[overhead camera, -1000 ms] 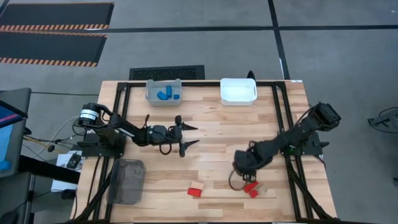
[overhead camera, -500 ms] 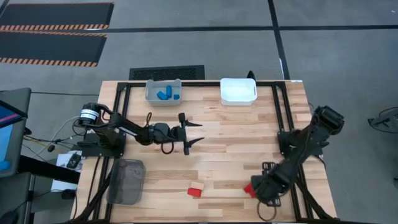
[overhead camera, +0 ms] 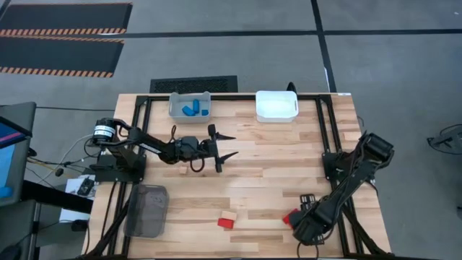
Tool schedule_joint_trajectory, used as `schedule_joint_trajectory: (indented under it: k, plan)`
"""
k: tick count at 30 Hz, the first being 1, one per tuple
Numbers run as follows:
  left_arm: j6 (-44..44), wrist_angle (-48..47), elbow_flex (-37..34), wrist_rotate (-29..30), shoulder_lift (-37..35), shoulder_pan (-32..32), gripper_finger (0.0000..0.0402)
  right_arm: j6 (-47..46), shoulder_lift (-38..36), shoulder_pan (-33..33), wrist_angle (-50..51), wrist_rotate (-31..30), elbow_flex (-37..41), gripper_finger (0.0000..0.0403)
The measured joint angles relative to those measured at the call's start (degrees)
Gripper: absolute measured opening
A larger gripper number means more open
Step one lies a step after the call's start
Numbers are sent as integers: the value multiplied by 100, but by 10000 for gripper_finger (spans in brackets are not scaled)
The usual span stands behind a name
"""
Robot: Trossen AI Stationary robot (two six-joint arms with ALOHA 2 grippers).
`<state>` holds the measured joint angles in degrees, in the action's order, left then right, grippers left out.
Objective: Sort & place blocks by color
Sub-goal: Put the right brown triangle block into the white bin
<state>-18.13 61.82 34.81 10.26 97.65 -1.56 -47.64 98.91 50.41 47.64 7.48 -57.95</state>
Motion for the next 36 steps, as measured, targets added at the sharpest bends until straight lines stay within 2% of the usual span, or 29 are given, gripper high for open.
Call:
schedule_joint_trajectory:
  k: [6, 16, 20, 28, 34, 36]
  plan:
    - [26, 9, 0, 2, 0, -2, 253, 459, 218, -74, -186, -4, -6, 270]
    - [26, 13, -2, 2, 0, -4, 253, 480, 230, -257, -397, -14, -20, 262]
    - [28, 13, -2, 2, 0, -4, 253, 678, 228, -265, -425, -8, -160, 229]
    - [87, -34, -4, 10, 0, -4, 253, 955, 209, -275, -290, 36, -232, 115]
    - [113, -54, -4, 76, 0, -4, 253, 1028, -24, -516, 168, -15, -210, 116]
    - [200, -151, -4, 89, 0, -4, 253, 1074, -258, -609, 342, -263, -210, 131]
